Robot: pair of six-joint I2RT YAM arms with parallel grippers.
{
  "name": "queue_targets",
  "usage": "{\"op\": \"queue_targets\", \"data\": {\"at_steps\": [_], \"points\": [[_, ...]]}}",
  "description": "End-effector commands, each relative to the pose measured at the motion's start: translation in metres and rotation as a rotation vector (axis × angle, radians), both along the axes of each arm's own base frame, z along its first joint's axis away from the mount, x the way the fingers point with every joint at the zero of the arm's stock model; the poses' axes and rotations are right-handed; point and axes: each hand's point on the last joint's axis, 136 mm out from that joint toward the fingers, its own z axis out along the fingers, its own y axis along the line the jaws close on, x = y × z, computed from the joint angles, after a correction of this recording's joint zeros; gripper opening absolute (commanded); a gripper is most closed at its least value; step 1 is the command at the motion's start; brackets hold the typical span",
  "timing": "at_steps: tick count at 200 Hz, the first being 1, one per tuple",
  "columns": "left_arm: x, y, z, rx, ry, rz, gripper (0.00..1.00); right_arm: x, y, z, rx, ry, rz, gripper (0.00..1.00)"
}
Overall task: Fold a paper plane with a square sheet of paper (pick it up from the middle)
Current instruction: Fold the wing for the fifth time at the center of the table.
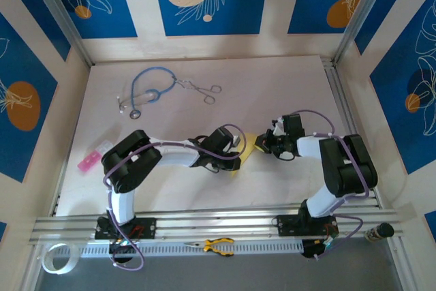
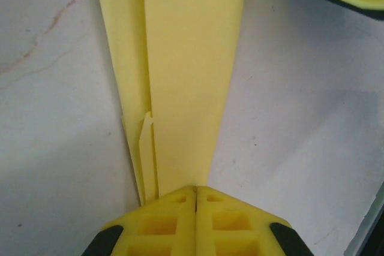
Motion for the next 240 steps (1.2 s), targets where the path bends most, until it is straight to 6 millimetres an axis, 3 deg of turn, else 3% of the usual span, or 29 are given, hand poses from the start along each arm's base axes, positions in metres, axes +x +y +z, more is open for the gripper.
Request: {"op": "queue_targets", "data": {"at_steps": [1, 41, 82, 112, 142, 171, 204, 240], "points": [[-0.032, 0.042, -0.045, 0.190, 0.140, -0.016, 0.00, 0.019, -0.011, 0.004, -0.016, -0.028, -0.022, 0.00], [-0.033, 0.041, -0.044, 0.179, 0.146, -0.012, 0.00, 0.046, -0.030, 0.003, 0.032, 0.007, -0.111, 0.00], [-0.031, 0.041, -0.039, 0.158, 0.143, 0.019, 0.00, 0.053, -0.031, 0.030, 0.047, -0.041, -0.111, 0.00], [-0.026, 0.028, -0.028, 0.067, 0.160, 0.109, 0.00, 0.035, -0.027, 0.044, 0.036, -0.065, -0.095, 0.04], [-0.023, 0.022, -0.010, 0.063, 0.105, 0.159, 0.00, 0.005, -0.015, 0.049, 0.048, -0.051, -0.051, 0.08], [-0.010, 0.026, 0.021, 0.092, -0.027, 0.166, 0.13, -0.028, 0.002, 0.052, 0.055, -0.014, 0.014, 0.09], [0.011, 0.041, 0.048, 0.078, -0.138, 0.180, 0.30, -0.058, 0.005, 0.042, 0.011, 0.009, 0.007, 0.13], [0.027, 0.037, 0.039, -0.006, -0.027, 0.141, 0.25, -0.077, 0.014, 0.032, 0.016, 0.035, 0.042, 0.14]]}}
